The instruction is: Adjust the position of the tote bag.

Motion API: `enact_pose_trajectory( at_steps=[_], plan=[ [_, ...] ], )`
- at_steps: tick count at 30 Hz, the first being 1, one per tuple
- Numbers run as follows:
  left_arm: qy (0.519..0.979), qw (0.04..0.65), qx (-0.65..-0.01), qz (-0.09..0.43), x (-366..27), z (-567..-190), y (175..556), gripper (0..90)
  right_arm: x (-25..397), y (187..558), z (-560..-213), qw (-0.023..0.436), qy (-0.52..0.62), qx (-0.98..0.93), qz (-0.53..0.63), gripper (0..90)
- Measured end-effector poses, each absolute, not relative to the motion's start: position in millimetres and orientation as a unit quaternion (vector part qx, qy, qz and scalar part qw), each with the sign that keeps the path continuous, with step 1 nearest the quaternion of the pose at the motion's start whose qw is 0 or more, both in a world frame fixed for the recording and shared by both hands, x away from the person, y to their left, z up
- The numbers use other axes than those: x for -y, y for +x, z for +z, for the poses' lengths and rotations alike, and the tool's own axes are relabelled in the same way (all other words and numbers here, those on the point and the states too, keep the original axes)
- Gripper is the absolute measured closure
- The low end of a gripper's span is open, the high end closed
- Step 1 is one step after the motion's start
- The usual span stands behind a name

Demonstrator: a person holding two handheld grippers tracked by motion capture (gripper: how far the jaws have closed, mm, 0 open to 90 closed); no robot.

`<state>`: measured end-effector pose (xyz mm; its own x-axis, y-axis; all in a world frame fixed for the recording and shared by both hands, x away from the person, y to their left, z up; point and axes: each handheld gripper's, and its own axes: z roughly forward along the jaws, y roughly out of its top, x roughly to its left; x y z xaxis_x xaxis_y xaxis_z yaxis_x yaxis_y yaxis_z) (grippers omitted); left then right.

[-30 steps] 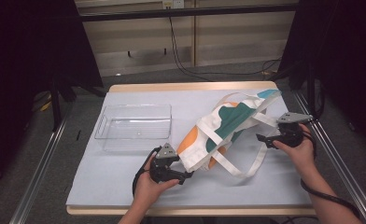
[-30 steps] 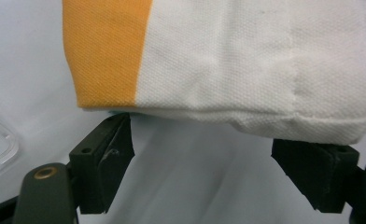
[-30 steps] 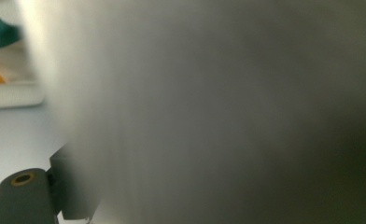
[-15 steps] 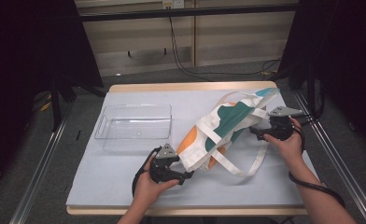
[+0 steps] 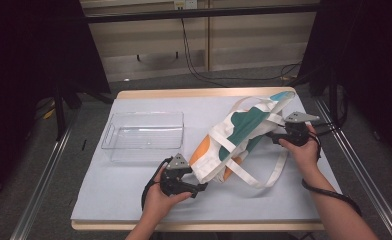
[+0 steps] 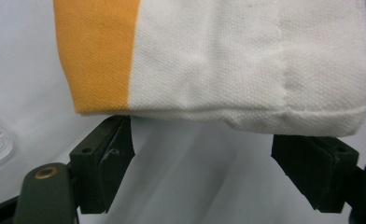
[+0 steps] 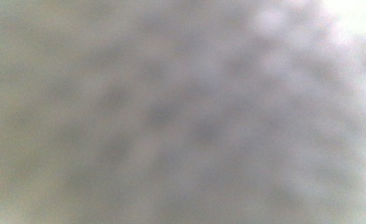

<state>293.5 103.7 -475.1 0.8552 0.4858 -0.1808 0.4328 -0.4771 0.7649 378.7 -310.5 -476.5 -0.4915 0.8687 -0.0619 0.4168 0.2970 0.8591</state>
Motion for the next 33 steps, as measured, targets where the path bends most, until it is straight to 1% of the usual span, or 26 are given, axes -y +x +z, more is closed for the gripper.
enact_pose_trajectory(
  at_steps=[2, 3, 4, 5, 6, 8, 10, 12, 13, 14, 16, 17, 18, 20, 23, 33],
  plan=[
    [0.859, 0.436, -0.267, 0.030, -104, -475, 293, 20.7, 310, 379, -476, 0.278, 0.419, -0.760, 0.412, 60.1],
    [0.859, 0.436, -0.267, 0.031, -104, -475, 293, 20.8, 311, 380, -476, 0.271, 0.420, -0.759, 0.417, 66.9],
    [0.859, 0.436, -0.267, 0.031, -104, -475, 293, 20.8, 312, 379, -476, 0.265, 0.421, -0.760, 0.418, 75.9],
    [0.859, 0.436, -0.267, 0.031, -104, -475, 294, 20.8, 312, 378, -476, 0.261, 0.425, -0.759, 0.418, 79.4],
    [0.859, 0.436, -0.267, 0.032, -103, -475, 294, 20.8, 312, 378, -476, 0.261, 0.425, -0.759, 0.418, 79.4],
    [0.858, 0.438, -0.268, 0.033, -103, -475, 294, 20.8, 312, 376, -476, 0.251, 0.432, -0.755, 0.424, 83.8],
    [0.857, 0.439, -0.268, 0.034, -103, -473, 293, 22.7, 312, 374, -476, 0.252, 0.436, -0.755, 0.421, 85.4],
    [0.859, 0.435, -0.270, 0.031, -105, -469, 294, 33.2, 310, 371, -477, 0.255, 0.437, -0.753, 0.420, 85.8],
    [0.856, 0.437, -0.273, 0.034, -106, -468, 294, 36.5, 310, 369, -477, 0.252, 0.441, -0.751, 0.422, 85.9],
    [0.853, 0.442, -0.275, 0.031, -107, -466, 295, 41.7, 311, 368, -478, 0.251, 0.444, -0.749, 0.424, 86.0],
    [0.850, 0.444, -0.280, 0.035, -108, -464, 296, 48.2, 312, 364, -478, 0.248, 0.446, -0.748, 0.424, 86.1],
    [0.851, 0.444, -0.278, 0.034, -109, -464, 297, 53.0, 312, 360, -478, 0.248, 0.444, -0.750, 0.423, 86.4],
    [0.848, 0.447, -0.283, 0.035, -109, -463, 298, 55.2, 313, 359, -478, 0.249, 0.444, -0.749, 0.424, 86.4],
    [0.848, 0.447, -0.282, 0.035, -109, -462, 298, 56.5, 314, 356, -478, 0.244, 0.447, -0.748, 0.426, 86.6],
    [0.853, 0.444, -0.270, 0.041, -106, -461, 298, 62.1, 314, 348, -477, 0.244, 0.444, -0.752, 0.421, 87.1],
    [0.856, 0.441, -0.266, 0.051, -97, -463, 304, 64.2, 317, 309, -477, 0.233, 0.450, -0.751, 0.422, 87.2]
  ],
)
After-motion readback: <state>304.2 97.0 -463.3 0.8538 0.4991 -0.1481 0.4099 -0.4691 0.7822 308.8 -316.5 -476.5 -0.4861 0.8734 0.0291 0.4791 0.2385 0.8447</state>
